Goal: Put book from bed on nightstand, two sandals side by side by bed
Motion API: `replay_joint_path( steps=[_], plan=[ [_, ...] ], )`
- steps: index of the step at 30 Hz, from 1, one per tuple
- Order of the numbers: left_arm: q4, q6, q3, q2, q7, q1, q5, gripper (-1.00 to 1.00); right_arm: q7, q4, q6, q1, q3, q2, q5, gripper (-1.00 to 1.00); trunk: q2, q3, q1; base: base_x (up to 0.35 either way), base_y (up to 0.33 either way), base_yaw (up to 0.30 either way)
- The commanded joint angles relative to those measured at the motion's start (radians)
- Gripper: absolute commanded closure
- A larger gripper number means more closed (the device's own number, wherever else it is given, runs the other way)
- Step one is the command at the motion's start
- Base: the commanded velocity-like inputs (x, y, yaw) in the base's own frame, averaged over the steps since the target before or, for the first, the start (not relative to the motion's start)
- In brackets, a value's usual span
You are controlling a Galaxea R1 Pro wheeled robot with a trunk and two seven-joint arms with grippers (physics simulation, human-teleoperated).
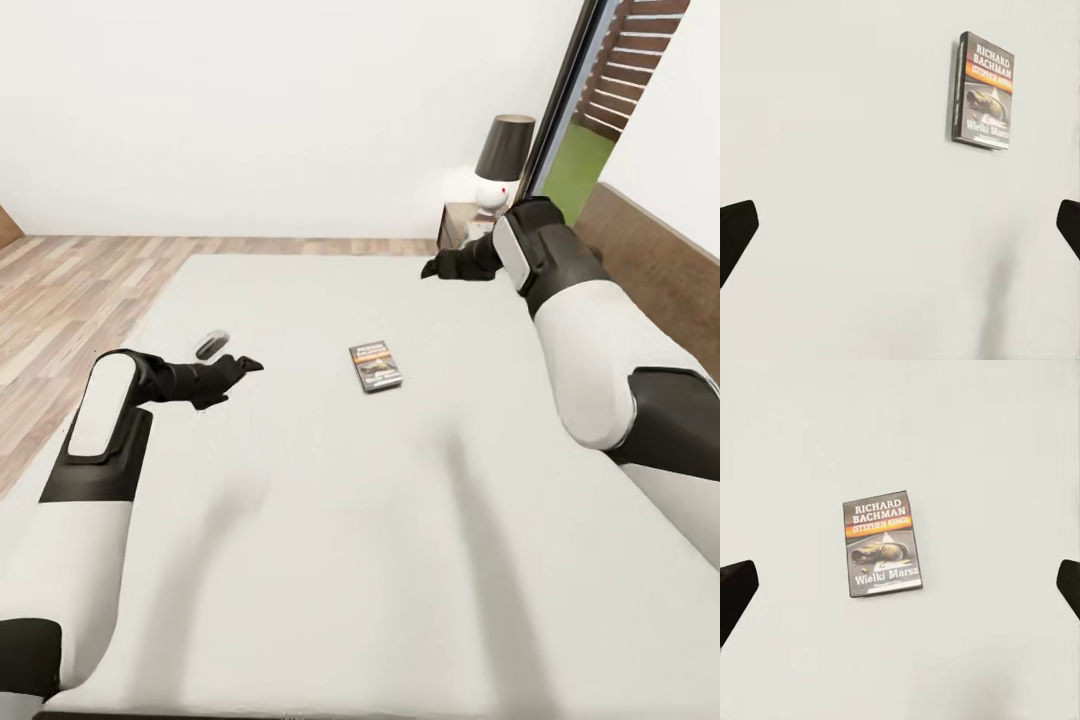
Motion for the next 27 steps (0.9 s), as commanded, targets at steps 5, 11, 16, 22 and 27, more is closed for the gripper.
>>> replay_joint_path(
  steps=[5, 11, 16, 22, 27],
  plan=[
    [0.002, 0.008, -0.003, -0.001, 0.016, -0.070, 0.063, -1.00, 0.012, 0.017, 0.013, -0.066, -0.001, -0.028, 0.015, -1.00, 0.000, -0.009, 0.000, 0.000, 0.000, 0.000],
    [0.028, 0.011, -0.006, -0.002, 0.020, -0.116, 0.113, -1.00, 0.027, 0.017, 0.014, -0.092, 0.002, -0.037, 0.017, -1.00, 0.000, -0.018, 0.000, 0.000, 0.000, 0.000],
    [0.048, 0.029, -0.021, 0.002, 0.019, -0.146, 0.137, -1.00, 0.120, 0.017, 0.009, -0.103, 0.027, -0.041, 0.021, -1.00, 0.000, -0.026, 0.000, 0.000, 0.000, 0.000],
    [0.055, 0.041, -0.030, 0.004, 0.019, -0.162, 0.143, -1.00, 0.195, 0.018, -0.005, -0.097, 0.133, -0.043, 0.028, -1.00, 0.000, -0.035, 0.000, 0.000, 0.000, 0.000],
    [0.056, 0.044, -0.032, 0.004, 0.018, -0.164, 0.144, -1.00, 0.215, 0.024, -0.056, -0.076, 0.177, -0.045, 0.031, -1.00, 0.000, -0.043, 0.000, 0.000, 0.000, 0.000]
  ],
)
